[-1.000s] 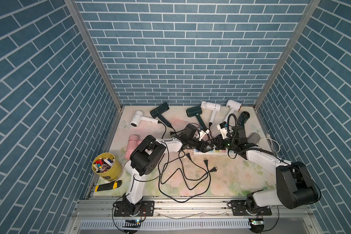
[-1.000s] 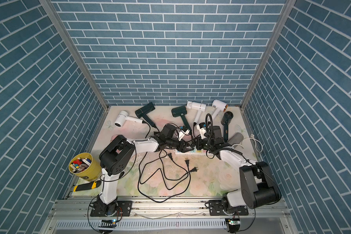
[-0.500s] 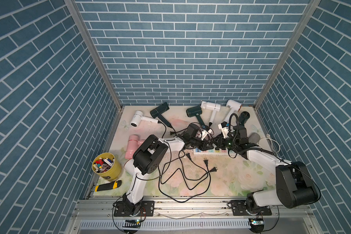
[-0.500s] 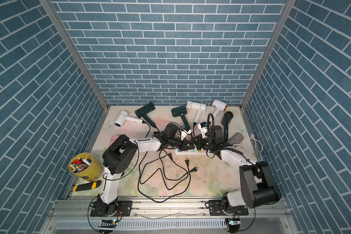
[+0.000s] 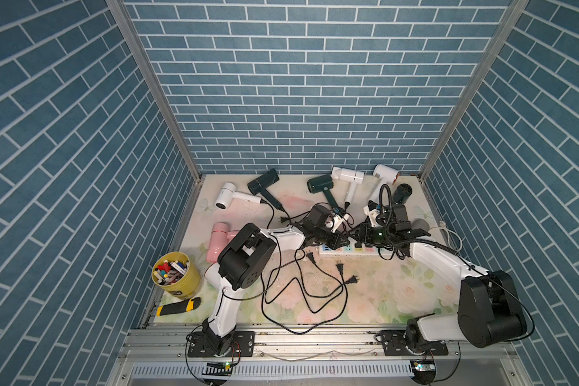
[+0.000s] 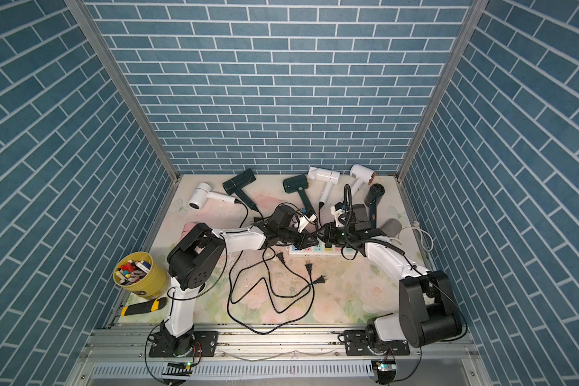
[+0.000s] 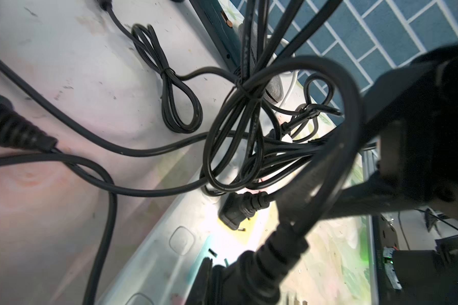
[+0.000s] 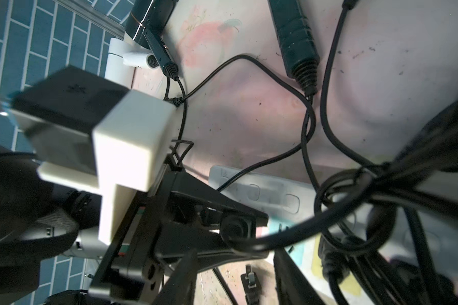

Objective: Charge the blow dryers
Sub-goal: Pick up the plug from the center of the board.

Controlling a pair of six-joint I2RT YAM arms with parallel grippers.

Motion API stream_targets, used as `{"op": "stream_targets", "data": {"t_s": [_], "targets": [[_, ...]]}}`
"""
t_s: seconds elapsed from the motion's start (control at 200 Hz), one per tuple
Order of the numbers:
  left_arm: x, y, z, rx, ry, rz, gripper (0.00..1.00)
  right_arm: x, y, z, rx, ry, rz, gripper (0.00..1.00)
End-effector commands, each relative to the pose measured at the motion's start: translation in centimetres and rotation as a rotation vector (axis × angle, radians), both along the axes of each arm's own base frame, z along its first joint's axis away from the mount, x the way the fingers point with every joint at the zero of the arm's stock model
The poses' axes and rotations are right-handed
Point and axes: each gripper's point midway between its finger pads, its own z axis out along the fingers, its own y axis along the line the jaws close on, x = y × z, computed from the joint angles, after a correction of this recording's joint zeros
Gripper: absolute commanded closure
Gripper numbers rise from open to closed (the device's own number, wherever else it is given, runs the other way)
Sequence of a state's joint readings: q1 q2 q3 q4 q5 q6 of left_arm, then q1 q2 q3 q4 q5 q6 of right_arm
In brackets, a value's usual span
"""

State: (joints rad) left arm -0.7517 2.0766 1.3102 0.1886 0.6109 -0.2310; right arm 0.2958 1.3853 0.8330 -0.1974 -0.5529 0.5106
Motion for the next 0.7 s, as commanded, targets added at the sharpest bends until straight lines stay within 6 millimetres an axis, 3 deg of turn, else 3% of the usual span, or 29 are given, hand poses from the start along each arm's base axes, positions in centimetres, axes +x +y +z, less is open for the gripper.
{"op": "stream_targets", "data": {"t_s": [0.0, 0.1, 0.355, 0.56, 0.695], "targets": [[-0.2, 0.3, 1.0, 0.02, -0.052, 0.001, 0.97, -0.7, -0.4, 0.4, 0.024, 0.121, -0.082, 0.59], [-0.3, 0.2, 1.2, 0.019, -0.059, -0.003, 0.98, -0.5, -0.2, 0.5, 0.038, 0.157, -0.096, 0.62], [-0.9, -0.1, 1.1, 0.03, -0.068, -0.017, 0.98, 0.2, 0.6, 0.8, 0.09, 0.179, -0.109, 0.55], [-1.2, -0.3, 1.3, 0.028, -0.07, -0.027, 0.98, 0.7, 0.8, -0.1, 0.086, 0.206, -0.113, 0.65], [-1.6, -0.6, 1.5, 0.032, -0.078, -0.043, 0.98, 1.1, 1.2, -0.6, 0.09, 0.215, -0.111, 0.67]]}}
